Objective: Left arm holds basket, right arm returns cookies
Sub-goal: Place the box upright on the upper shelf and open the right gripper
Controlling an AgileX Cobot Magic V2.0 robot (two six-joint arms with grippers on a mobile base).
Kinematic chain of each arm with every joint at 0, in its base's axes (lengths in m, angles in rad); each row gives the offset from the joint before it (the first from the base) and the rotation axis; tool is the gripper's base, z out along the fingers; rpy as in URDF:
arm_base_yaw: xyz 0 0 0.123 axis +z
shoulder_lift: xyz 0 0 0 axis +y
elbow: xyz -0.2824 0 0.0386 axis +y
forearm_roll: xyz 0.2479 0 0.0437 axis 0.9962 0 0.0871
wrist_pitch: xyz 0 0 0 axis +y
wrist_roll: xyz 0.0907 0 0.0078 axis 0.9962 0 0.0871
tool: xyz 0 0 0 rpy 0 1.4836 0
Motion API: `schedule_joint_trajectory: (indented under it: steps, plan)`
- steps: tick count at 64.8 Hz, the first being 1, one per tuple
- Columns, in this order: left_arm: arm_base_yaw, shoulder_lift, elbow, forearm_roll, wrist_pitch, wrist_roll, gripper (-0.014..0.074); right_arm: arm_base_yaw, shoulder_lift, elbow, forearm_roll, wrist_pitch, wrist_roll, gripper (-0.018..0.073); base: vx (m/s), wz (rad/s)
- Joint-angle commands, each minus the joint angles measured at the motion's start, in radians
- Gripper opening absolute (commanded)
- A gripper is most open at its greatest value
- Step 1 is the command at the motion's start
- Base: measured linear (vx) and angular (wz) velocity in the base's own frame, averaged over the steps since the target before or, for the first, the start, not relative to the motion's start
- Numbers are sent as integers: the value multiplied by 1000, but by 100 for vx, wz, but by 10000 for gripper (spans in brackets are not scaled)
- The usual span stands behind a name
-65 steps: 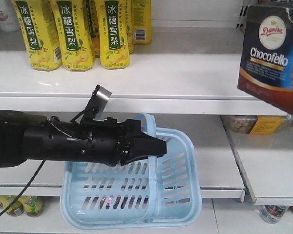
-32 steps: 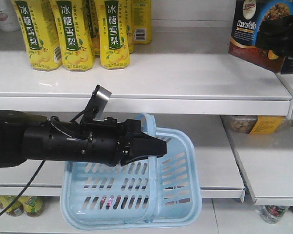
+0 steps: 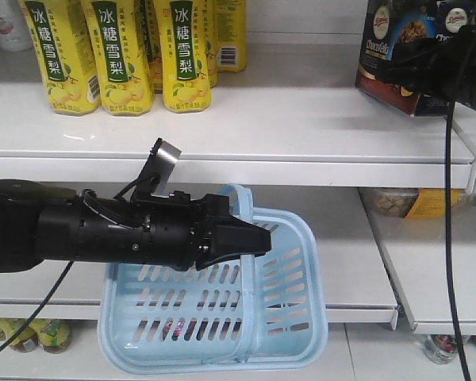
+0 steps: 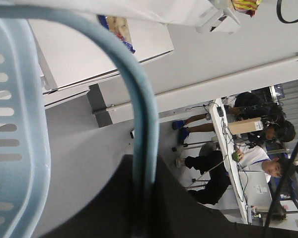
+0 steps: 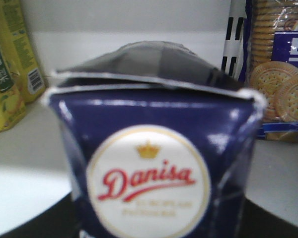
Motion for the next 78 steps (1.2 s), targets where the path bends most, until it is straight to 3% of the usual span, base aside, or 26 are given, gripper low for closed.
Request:
schedule_joint_trajectory:
  steps: [1,25,33,78]
  plan:
    - [6,-34,-33,-98,-26,11,-3,-8,-2,-30,-4,-38,-16,198,0,0]
    - [6,-34,-33,-98,-26,11,-3,-8,-4,-30,-3,7,-18,516,0,0]
    - [6,-34,-33,-98,-26,11,-3,-8,-21,-30,-3,33,-18,581,0,0]
    - [6,-34,-33,-98,-26,11,-3,-8,-229,59,-62,211,-18,591,0,0]
